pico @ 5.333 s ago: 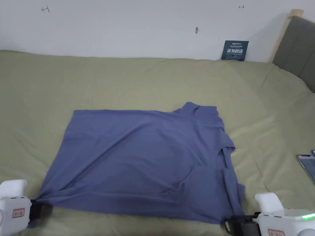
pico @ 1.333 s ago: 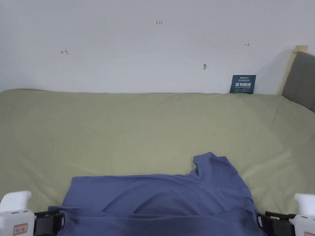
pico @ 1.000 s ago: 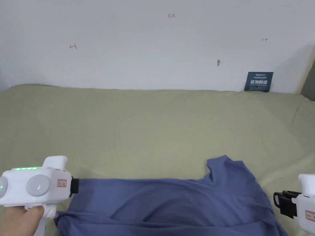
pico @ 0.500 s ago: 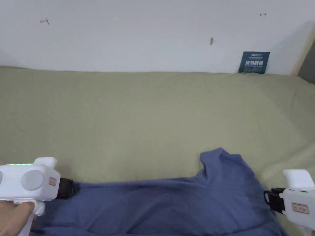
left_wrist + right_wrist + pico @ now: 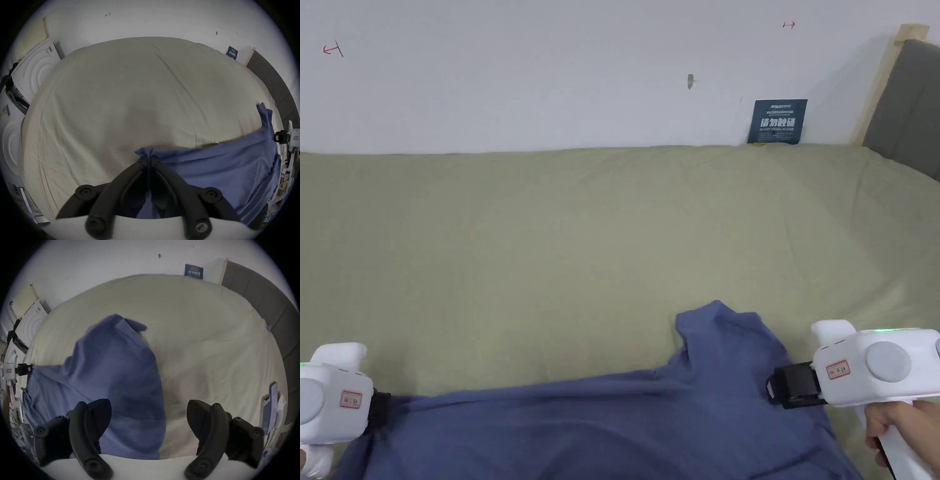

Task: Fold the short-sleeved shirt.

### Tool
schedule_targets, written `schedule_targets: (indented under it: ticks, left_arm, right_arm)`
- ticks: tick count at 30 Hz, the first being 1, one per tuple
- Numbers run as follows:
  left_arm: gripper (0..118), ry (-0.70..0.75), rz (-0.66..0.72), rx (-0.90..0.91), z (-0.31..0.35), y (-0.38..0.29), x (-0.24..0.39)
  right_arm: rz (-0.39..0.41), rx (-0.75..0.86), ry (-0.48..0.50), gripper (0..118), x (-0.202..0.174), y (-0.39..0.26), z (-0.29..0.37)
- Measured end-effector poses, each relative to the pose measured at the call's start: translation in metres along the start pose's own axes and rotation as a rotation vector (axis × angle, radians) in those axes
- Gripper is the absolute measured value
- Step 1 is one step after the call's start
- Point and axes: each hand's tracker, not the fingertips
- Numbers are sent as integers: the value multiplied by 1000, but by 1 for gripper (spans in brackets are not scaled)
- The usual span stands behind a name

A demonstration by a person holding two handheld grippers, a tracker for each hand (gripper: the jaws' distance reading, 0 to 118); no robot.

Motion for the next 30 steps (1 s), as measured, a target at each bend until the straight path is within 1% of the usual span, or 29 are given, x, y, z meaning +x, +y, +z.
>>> schedule_targets:
  ticks: [1, 3, 4, 5, 6, 7, 8, 10, 11, 15, 17, 22, 23, 25, 30]
  left_arm:
    - [2, 1, 1, 0, 0, 0, 0]
    - [2, 2, -6, 1, 1, 0, 0]
    - [2, 2, -9, -1, 3, 0, 0]
    - [2, 1, -11, -2, 5, 1, -1]
    - [2, 2, -14, 0, 8, 1, -1]
    - [2, 3, -17, 7, 11, 1, -2]
    - [2, -1, -19, 8, 17, 1, -2]
    - [2, -3, -16, 33, 32, -2, -5]
    - [2, -10, -16, 46, 42, -4, -7]
    - [2, -34, -39, 114, 86, -19, -16]
    - [2, -54, -33, 150, 110, -31, -23]
    - [2, -105, -16, 224, 161, -76, -37]
    - [2, -111, -24, 231, 168, -86, -38]
    - [2, -109, -44, 237, 177, -108, -38]
    - [2, -120, -38, 259, 182, -163, -45]
  right_arm:
    - [-1, -46, -8, 97, -1, 0, -7]
    - [53, 7, -17, 97, -4, -4, -3]
    - [51, 3, -25, 92, -5, -4, 3]
    - [58, 30, -24, 73, -4, -3, 12]
    - [61, 65, 11, 47, -2, -3, 20]
    - [55, 70, 28, 2, -1, -3, 27]
    - [48, 87, 11, 3, -3, -10, 37]
    - [64, 125, 51, 3, -5, -17, 53]
    - [71, 146, 36, 3, -8, -23, 64]
    - [82, 216, 66, 3, -9, -41, 111]
    - [79, 257, 92, 3, -10, -52, 136]
    - [107, 314, 113, 3, -15, -98, 182]
    - [131, 326, 105, 3, -18, -110, 188]
    - [152, 321, 98, 3, -20, -128, 198]
    - [152, 312, 109, 3, -20, -183, 204]
